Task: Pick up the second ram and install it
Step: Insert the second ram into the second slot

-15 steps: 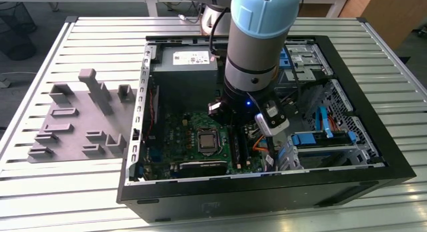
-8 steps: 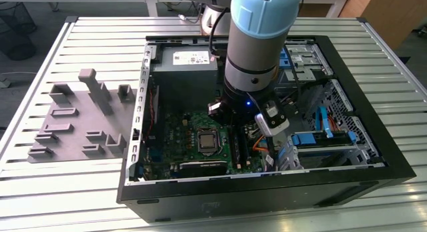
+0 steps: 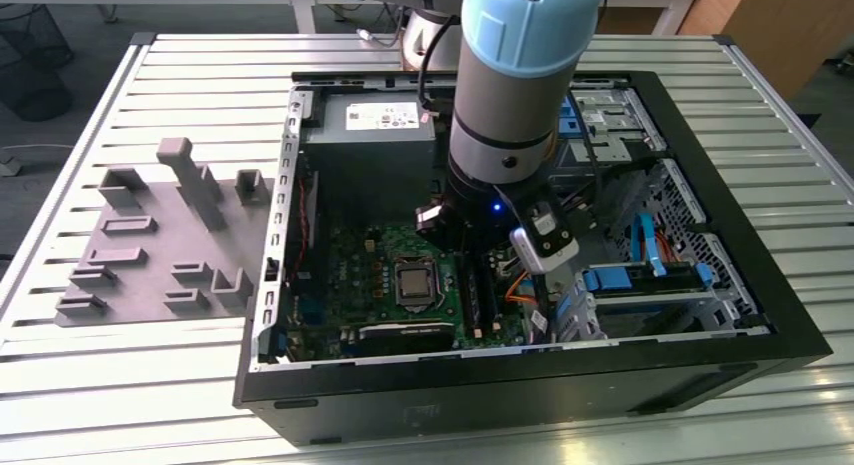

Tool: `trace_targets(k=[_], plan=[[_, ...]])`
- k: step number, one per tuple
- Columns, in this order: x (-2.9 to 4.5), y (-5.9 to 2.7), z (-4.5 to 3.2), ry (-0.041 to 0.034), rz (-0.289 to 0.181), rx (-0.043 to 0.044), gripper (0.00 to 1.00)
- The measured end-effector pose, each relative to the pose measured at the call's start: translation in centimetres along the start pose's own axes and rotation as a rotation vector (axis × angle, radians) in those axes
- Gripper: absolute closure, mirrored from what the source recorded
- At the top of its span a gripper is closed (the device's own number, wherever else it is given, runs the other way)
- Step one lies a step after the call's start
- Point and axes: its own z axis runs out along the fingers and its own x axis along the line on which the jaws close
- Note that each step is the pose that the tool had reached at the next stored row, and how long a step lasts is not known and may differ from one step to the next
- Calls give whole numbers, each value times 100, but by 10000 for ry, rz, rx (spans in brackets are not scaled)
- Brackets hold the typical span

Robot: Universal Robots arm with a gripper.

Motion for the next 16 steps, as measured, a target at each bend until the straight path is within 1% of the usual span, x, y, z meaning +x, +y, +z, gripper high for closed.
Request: trace_targets(k=[8, 16], plan=[[0, -1, -6, 3, -67, 2, 86], [-1, -25, -5, 2, -68, -1, 86]])
